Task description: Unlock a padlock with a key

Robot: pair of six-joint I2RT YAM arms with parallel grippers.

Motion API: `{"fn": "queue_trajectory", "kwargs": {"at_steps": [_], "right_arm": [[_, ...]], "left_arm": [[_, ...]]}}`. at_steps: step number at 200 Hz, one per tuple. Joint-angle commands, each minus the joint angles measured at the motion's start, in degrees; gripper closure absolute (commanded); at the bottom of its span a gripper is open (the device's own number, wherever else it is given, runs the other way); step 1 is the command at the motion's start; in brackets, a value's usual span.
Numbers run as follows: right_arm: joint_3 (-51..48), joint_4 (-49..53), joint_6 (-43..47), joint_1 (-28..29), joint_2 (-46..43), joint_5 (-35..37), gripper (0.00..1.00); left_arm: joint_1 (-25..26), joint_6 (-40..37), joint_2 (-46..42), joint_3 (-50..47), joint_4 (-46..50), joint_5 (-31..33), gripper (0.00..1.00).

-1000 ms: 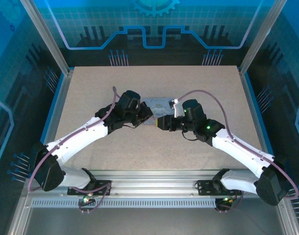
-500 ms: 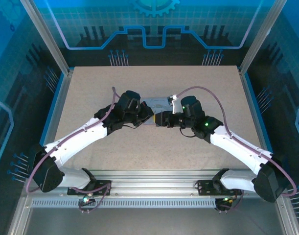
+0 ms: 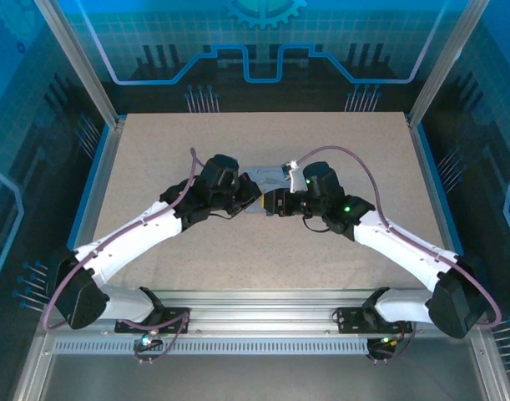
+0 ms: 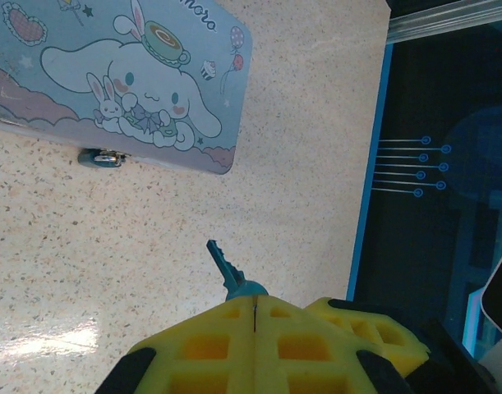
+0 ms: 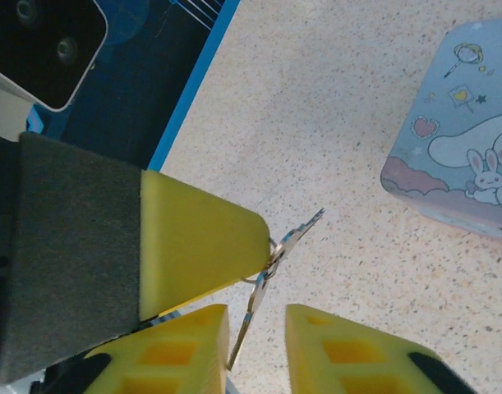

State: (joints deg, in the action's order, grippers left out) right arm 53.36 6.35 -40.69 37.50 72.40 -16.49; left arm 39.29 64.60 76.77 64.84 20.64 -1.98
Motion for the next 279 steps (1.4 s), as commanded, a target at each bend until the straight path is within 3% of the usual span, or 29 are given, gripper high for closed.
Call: {"fn": "queue_trajectory", "kwargs": {"at_steps": [1,33,62,70,121,149,174,225,279], "right_arm": [[1.57,-0.46,-0.54,0.43,0.68,1.04,0.82],[1.31,-0.12,-0.44,0.39,0.52,1.07,1.00],[1.11,0.96,0.22,0.06,-0.33,0.87,1.00],[1.21,1.77,0.64,-0.12,-0.70,0.70,1.00],[7.54,19.55,7.16,-3.16,0.00,-2.80,1.00],[12.95,32.14,9.77,-5.49,2.06,-3.64,1.00],[15.50,37.37,9.78,-6.88,2.44,-4.30,1.00],[20.42,40.23,8.64,-7.22,5.10,-6.97,1.00],[21.17,33.40,3.40,-6.88,7.30,-10.53,1.00]], "left_arm": [[0.63,0.88,-2.11,0.47,-0.74,-0.31,1.00],[0.69,0.96,-2.88,0.03,-1.03,0.37,1.00],[0.61,0.81,-3.64,-0.50,-0.44,1.57,1.00],[0.53,0.72,-3.98,-0.75,-0.33,1.95,0.88],[-2.63,-2.37,-7.69,-4.85,-2.31,-0.64,0.49],[-4.94,-4.53,-9.49,-7.85,-3.85,-4.09,0.35],[-5.46,-4.13,-11.00,-11.84,-7.88,-6.97,0.26],[-5.46,5.24,-10.94,-21.20,-25.89,-14.19,0.19],[-4.24,10.93,-9.99,-26.18,-41.58,-14.89,0.13]]}}
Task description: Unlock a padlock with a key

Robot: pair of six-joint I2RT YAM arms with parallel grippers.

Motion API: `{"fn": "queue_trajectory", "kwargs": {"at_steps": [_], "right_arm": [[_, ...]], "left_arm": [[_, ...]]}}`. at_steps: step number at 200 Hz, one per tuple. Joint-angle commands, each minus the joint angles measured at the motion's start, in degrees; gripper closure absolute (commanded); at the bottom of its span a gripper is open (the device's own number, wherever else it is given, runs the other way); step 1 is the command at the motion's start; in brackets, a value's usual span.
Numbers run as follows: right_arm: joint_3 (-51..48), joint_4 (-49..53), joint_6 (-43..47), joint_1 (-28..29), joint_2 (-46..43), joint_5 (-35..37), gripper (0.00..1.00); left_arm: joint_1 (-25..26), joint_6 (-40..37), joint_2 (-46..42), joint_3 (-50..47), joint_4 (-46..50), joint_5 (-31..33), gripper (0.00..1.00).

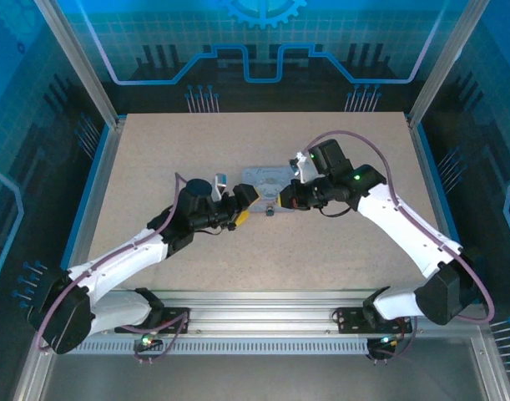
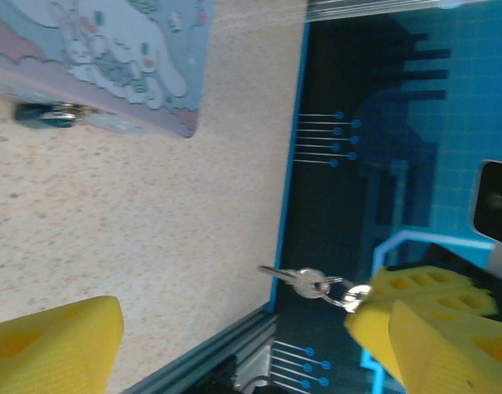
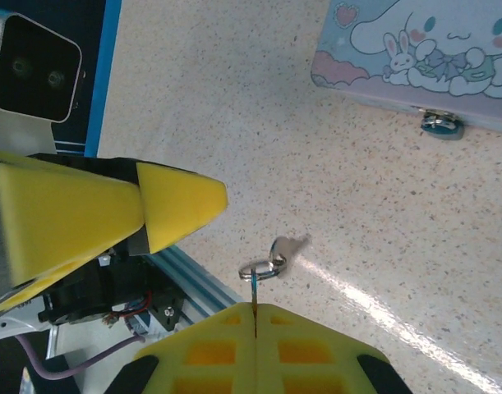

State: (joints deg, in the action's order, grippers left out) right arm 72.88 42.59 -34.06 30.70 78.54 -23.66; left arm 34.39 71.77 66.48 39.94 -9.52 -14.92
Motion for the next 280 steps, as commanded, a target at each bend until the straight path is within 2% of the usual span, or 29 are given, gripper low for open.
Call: {"fn": "queue_trajectory", "kwargs": {"at_steps": [1,36,127,184,280], "right_arm": [[1.69,-2.98,-3.30,-0.10,1.16,-3.39,1.00],[1.64,-8.66,-7.18,0.91,2.35,-3.76,1.00],[1.20,-16.17,-12.21,5.57,4.22,-5.94,1.00],[-2.09,-17.60,-13.46,6.21,0.97,-7.06,1.00],[-6.71,-18.43,-13.82,6.64,-2.82,-7.48,1.00]], "left_arm": [[0.71,3.88,0.36,-1.37,-11.80,-2.00,0.13],[1.68,8.91,2.97,-3.12,-22.37,-2.24,0.12],[2.43,10.23,3.16,-4.06,-24.74,1.35,0.13],[2.00,10.32,2.28,-5.67,-25.45,3.32,0.20],[1.51,10.40,2.44,-6.25,-25.85,3.74,0.41]]}}
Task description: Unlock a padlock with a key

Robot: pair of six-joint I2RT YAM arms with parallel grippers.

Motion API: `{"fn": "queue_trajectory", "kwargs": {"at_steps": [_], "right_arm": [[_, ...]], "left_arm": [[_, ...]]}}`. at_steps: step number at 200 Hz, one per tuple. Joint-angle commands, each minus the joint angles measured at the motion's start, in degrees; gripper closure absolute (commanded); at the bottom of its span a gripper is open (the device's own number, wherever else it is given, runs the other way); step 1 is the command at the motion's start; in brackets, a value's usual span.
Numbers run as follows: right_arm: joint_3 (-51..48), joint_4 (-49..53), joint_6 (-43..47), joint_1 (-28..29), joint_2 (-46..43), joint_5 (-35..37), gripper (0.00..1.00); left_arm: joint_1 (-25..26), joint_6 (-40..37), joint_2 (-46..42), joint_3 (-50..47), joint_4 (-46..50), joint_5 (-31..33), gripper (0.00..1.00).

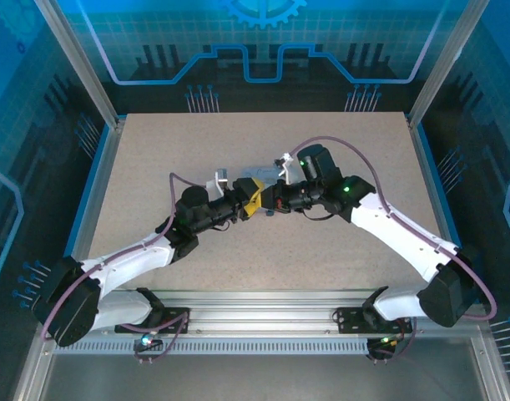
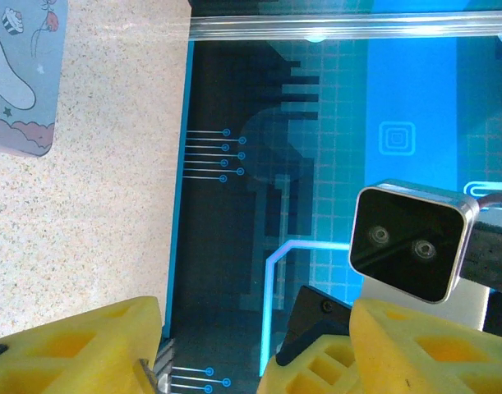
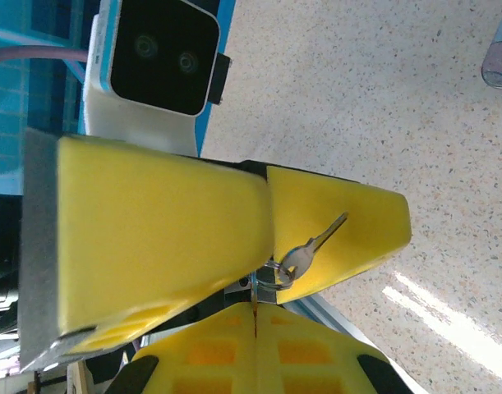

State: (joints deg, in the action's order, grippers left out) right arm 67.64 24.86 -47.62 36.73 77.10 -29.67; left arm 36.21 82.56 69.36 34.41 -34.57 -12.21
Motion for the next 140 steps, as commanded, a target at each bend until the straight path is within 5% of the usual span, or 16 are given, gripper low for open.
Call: {"fn": "queue_trajectory", "kwargs": {"at_steps": [1,85,140], "right_arm": [[-1.55,-0.70,-0.27,0.62,-1.45,-1.45,1.00],[-3.73,-0.81,-0.07,0.40,-3.13,-0.83,1.00],[-4.98,-0.96,-0.23,0.18,-4.67,-0.65,1.00]], "left_arm": [[-0.28,-0.39,-0.45,-0.74,-0.83,1.00,0.41],[-0.62,0.02,-0.63,-1.34,-1.02,0.87,0.65],[-0.79,0.31,-0.90,-2.33,-0.86,1.09,0.72]]}}
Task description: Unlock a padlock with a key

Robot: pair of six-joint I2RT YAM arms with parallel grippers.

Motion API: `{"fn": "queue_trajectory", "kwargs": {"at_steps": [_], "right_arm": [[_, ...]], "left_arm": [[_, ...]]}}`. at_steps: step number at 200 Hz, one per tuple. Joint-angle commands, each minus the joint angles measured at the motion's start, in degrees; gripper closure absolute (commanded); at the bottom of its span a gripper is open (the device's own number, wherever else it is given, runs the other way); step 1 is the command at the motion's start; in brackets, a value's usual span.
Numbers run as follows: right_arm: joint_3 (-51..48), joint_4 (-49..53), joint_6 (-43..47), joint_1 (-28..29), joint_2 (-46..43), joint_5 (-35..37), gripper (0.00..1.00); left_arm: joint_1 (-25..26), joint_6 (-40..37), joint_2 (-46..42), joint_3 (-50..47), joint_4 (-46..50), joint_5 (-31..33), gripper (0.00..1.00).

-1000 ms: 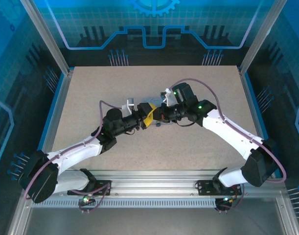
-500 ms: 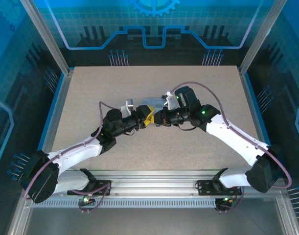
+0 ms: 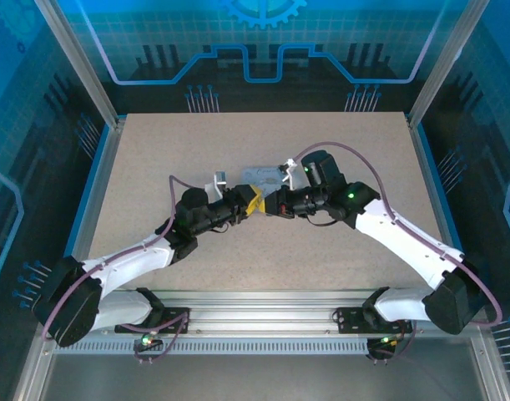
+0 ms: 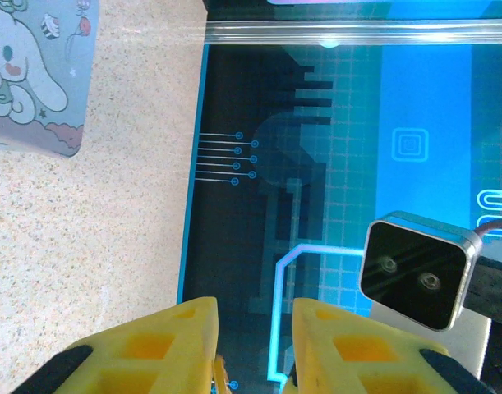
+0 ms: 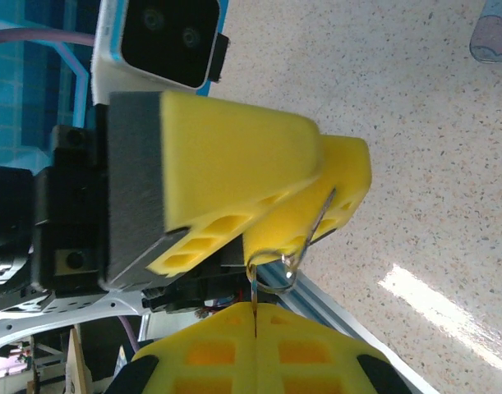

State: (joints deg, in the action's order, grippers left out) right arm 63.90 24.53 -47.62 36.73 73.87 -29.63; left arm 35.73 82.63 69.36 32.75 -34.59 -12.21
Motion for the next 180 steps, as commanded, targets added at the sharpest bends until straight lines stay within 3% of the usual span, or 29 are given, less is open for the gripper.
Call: {"fn": "queue_trajectory", "kwargs": {"at_steps": [1,65,75,102,116,132,180], "right_arm": [[-1.24,-0.63,-0.26,0.18,-1.44,-0.70,1.00],[-2.24,-1.11,-0.49,-0.04,-1.90,-0.78,1.00],[-2.28,-1.02,-0.47,-0.16,-1.98,-0.65,1.00],[-1.85,-0.63,-0.32,-0.91,-2.45,-0.22,1.00],[-1.37,-0.15,-0.20,-1.55,-2.71,0.16,1.00],[-0.69,0.05,-0.11,-2.38,-3.01,0.41,1.00],[2.21,-1.35,-0.46,-3.42,-1.24,1.61,1.00]], "left_arm": [[-0.31,0.25,-0.90,-0.67,-0.79,1.11,0.72],[-0.34,0.31,-0.65,-0.47,-1.40,0.00,0.91],[-0.35,0.42,-0.59,-0.50,-1.30,-0.10,0.83],[-0.28,1.13,-0.63,-1.02,-1.08,-0.17,0.44],[-0.14,1.44,-0.72,-1.20,-1.03,-0.22,0.35],[-0.03,1.64,-0.72,-1.20,-0.79,-0.67,0.28],[1.86,3.92,2.27,-0.56,-4.85,-2.29,0.25]]}}
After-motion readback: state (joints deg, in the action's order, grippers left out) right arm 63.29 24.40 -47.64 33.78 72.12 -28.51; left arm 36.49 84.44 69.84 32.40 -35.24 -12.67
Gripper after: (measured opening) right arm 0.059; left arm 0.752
